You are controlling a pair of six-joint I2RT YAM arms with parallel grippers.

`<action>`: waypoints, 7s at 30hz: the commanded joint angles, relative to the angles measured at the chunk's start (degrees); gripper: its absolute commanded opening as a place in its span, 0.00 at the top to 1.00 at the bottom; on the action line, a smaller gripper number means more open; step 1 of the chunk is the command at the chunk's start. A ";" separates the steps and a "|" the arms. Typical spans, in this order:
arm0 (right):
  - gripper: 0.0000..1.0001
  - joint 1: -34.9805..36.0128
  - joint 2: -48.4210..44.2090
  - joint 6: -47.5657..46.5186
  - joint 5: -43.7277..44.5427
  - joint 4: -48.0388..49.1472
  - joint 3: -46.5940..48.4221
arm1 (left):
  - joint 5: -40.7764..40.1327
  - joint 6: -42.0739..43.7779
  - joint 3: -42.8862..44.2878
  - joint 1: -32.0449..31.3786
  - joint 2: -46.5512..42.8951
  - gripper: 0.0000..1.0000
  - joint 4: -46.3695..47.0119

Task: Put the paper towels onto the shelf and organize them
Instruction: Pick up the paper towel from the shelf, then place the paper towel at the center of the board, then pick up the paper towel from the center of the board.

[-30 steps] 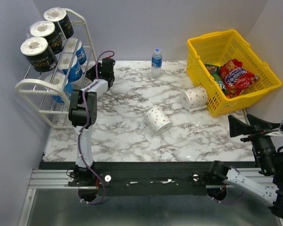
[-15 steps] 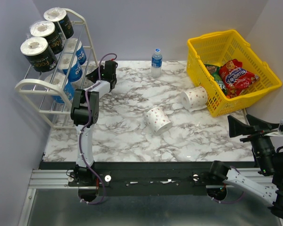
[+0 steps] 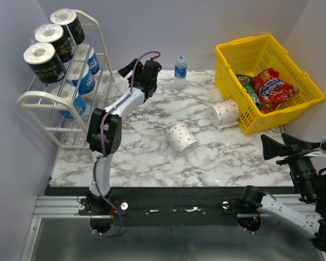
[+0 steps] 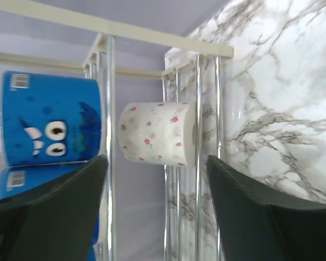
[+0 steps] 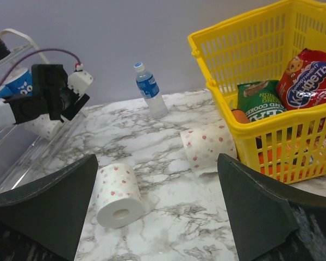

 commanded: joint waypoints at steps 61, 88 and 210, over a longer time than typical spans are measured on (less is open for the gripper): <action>0.00 0.43 1.74 1.60 -4.40 7.03 -1.11 | -11.21 31.90 -3.17 12.92 20.26 0.26 39.41; 0.00 0.34 3.67 1.25 -3.70 8.17 -1.64 | -12.27 49.74 -2.11 13.63 22.03 0.61 63.05; 0.00 0.34 3.40 13.20 -10.90 -14.86 12.51 | 27.20 -41.66 -40.34 -20.30 -36.43 0.34 -22.81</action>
